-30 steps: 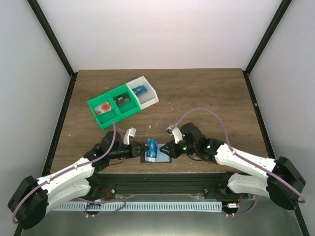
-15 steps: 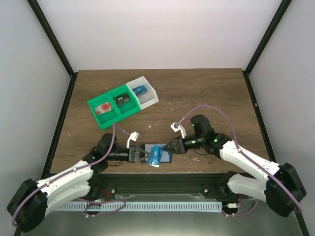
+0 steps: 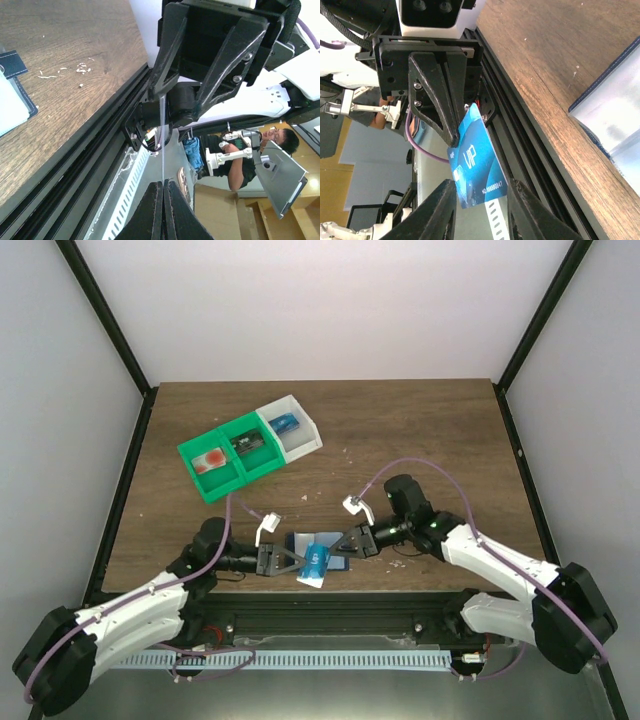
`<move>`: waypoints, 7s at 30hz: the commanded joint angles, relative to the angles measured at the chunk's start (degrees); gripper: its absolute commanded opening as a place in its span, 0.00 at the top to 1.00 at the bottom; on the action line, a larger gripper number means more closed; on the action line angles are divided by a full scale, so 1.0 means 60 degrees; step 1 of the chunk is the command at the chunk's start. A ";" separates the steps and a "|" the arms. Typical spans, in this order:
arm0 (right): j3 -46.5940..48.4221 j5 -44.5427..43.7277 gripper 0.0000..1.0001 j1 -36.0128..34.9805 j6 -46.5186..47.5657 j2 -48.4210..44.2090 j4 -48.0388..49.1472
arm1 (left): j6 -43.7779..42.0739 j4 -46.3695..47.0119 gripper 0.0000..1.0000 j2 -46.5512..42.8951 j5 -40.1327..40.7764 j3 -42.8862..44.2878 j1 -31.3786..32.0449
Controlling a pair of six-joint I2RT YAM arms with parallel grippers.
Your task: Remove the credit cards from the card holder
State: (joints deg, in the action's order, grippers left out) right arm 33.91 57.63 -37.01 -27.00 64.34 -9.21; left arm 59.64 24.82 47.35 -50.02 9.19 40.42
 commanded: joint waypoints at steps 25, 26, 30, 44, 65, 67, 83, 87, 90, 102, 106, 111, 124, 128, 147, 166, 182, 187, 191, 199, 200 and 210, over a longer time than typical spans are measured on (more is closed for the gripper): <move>-0.0378 0.0840 0.84 0.0046 -0.0353 0.0483 0.0999 | -0.0144 0.0946 1.00 0.0571 -0.0322 0.0049 -0.0031; -0.0378 0.0864 0.87 0.0046 -0.0349 0.0516 0.1034 | -0.0140 0.0956 1.00 0.0574 -0.0323 0.0043 -0.0029; -0.0349 0.0977 0.99 0.0046 -0.0431 0.0609 0.1219 | -0.0176 0.0961 1.00 0.0617 -0.0321 0.0087 -0.0033; -0.0215 -0.1059 1.00 0.0053 -0.1527 0.0443 0.1780 | -0.2474 -0.4249 0.20 -0.1054 0.3277 0.1933 -0.0043; 0.0428 -0.3578 1.00 0.0104 -0.6654 0.0233 0.6253 | 0.1790 -0.0679 0.26 -0.2020 0.5339 0.1058 -0.0072; 0.0437 -0.3793 0.99 0.0105 -0.6881 0.0192 0.6360 | 0.1942 -0.0177 0.32 -0.1723 0.5260 0.1000 -0.0047; -0.0294 -0.3607 1.00 0.0106 -0.7881 0.0286 0.7238 | 0.2860 0.2284 0.74 -0.1217 0.6013 0.0472 0.0075; -0.0360 -0.3537 1.00 0.0104 -0.7906 0.0304 0.7265 | 0.2850 0.2159 0.81 -0.1156 0.6084 0.0503 0.0102; -0.0375 -0.3444 1.00 0.0105 -0.7932 0.0319 0.7299 | 0.2836 0.2058 0.89 -0.1126 0.6149 0.0531 0.0109; -0.0759 -0.3287 0.84 0.0106 -0.7588 0.0150 0.6966 | 0.2505 0.1606 1.00 -0.1187 0.6365 0.0595 0.0116; -0.0797 -0.3554 0.62 0.0105 -0.7066 -0.0174 0.6194 | 0.2300 0.0961 1.00 -0.1344 0.6544 0.0620 0.0068; -0.0825 -0.3895 0.33 0.0105 -0.6138 -0.0833 0.5013 | 0.2135 0.0433 1.00 -0.1490 0.6582 0.0731 -0.0189; -0.1315 -0.4699 0.00 0.0106 -0.4207 -0.2874 0.2363 | 0.1199 -0.0338 1.00 0.0036 0.5968 0.1917 -0.2118; -0.1360 -0.4790 0.00 0.0104 -0.3817 -0.3294 0.1937 | 0.0755 -0.0480 1.00 0.1131 0.5536 0.2587 -0.2900; -0.0571 -0.5288 0.00 0.0103 -0.2281 -0.3642 0.0525 | -0.1039 -0.2267 1.00 0.7367 0.6138 0.8004 -0.4055; -0.0447 -0.5960 0.00 0.0104 -0.2253 -0.3629 -0.0424 | -0.0585 -0.2542 1.00 1.0713 0.5969 1.0516 -0.4460; -0.0428 -0.6260 0.00 0.0101 -0.2344 -0.3750 -0.0543 | -0.0916 -0.3238 1.00 1.2066 0.6227 1.2044 -0.4467; -0.0482 -0.6404 0.00 0.0112 -0.2340 -0.3742 -0.0572 | -0.1066 -0.3509 1.00 1.2304 0.6377 1.2232 -0.4480; -0.0495 -0.6483 0.00 0.0097 -0.2340 -0.3762 -0.0556 | -0.1160 -0.3652 1.00 1.2367 0.6548 1.2306 -0.4474; -0.0642 -0.6506 0.00 0.0101 -0.2413 -0.3801 -0.0497 | -0.1302 -0.4075 1.00 1.2474 0.6753 1.2651 -0.4467; -0.0642 -0.6514 0.00 0.0104 -0.2401 -0.3815 -0.0524 | -0.1303 -0.4088 1.00 1.2475 0.6826 1.2659 -0.4474; -0.0569 -0.6722 0.00 0.0104 -0.2340 -0.3997 -0.0711 | -0.1203 -0.4141 1.00 1.2646 0.6858 1.2963 -0.4478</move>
State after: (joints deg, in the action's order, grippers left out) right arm 28.47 18.87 -36.56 -41.58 41.43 -12.27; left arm 52.64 0.38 121.99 -9.34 85.25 13.65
